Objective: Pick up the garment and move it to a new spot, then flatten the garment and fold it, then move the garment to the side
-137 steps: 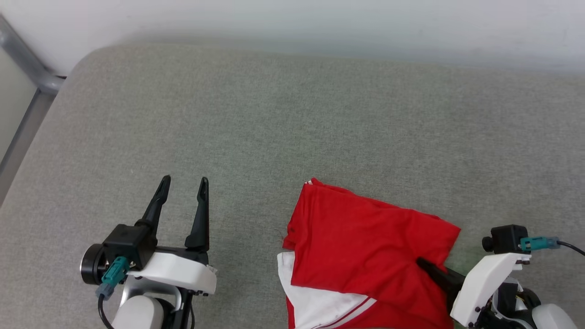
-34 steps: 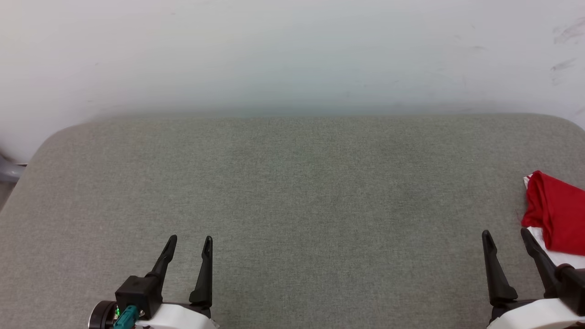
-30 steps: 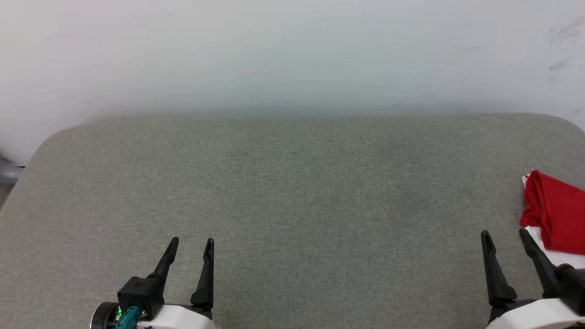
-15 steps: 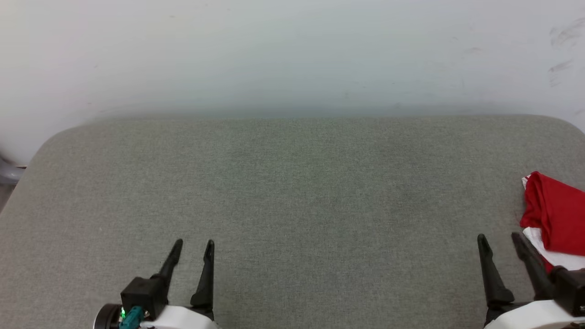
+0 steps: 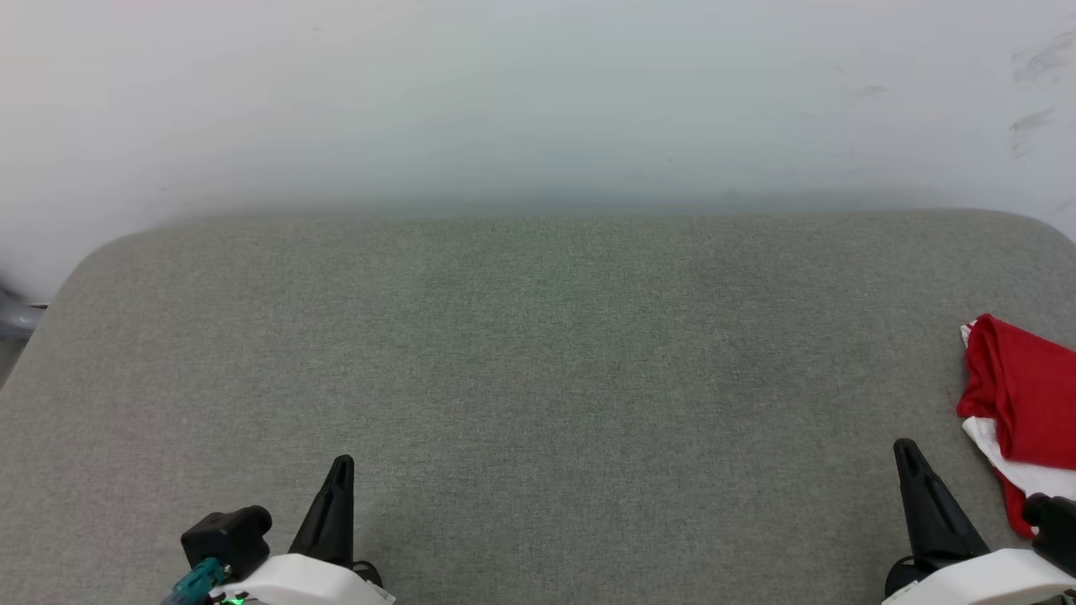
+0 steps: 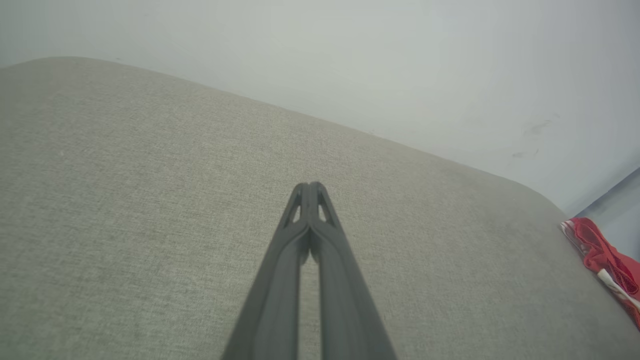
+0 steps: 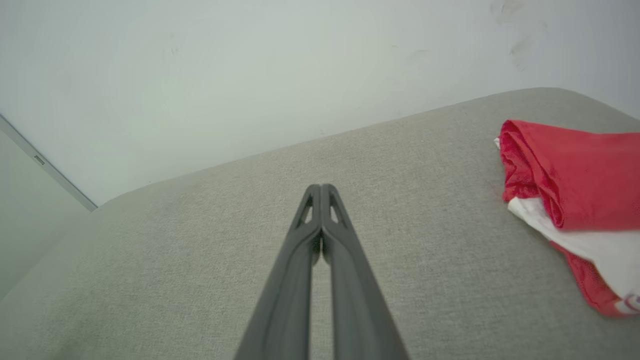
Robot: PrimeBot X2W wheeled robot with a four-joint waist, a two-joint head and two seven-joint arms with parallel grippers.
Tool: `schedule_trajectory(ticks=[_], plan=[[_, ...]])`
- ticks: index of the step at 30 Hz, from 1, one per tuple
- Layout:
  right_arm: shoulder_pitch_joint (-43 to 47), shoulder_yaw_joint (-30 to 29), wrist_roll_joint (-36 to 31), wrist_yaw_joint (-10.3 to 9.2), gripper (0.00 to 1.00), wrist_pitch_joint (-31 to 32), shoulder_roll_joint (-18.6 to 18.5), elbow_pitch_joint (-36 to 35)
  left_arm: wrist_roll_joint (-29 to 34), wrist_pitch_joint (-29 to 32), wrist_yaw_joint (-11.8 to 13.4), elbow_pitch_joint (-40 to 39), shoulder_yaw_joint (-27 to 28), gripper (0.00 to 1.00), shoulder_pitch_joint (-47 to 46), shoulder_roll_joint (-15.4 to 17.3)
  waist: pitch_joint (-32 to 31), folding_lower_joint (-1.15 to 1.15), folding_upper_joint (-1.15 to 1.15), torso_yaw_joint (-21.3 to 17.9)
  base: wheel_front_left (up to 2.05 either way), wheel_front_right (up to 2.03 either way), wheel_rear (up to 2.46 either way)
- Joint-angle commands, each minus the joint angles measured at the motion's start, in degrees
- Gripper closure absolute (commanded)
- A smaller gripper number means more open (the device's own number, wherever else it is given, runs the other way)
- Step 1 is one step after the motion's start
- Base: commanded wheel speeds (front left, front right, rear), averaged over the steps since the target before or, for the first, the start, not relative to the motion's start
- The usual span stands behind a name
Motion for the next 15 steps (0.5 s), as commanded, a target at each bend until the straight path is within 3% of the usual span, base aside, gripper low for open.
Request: schedule_trajectory(ticks=[1, 15], plan=[[-1.89, 0.04, 2.46, -0.02, 1.0, 0.05, -0.39, -0.14, -2.1, 0.5, -0.5, -0.58, 0.84, 1.0, -1.81, 0.1, 0.01, 0.0, 0.0, 0.0, 0.0, 0.0, 0.0], [-4.38, 0.28, 16.04, -0.02, 1.0, 0.68, -0.65, 3.44, -13.99, 3.91, -1.96, 0.32, 3.77, 1.0, -3.17, -1.03, 0.16, 0.0, 0.0, -0.03, 0.0, 0.0, 0.0]])
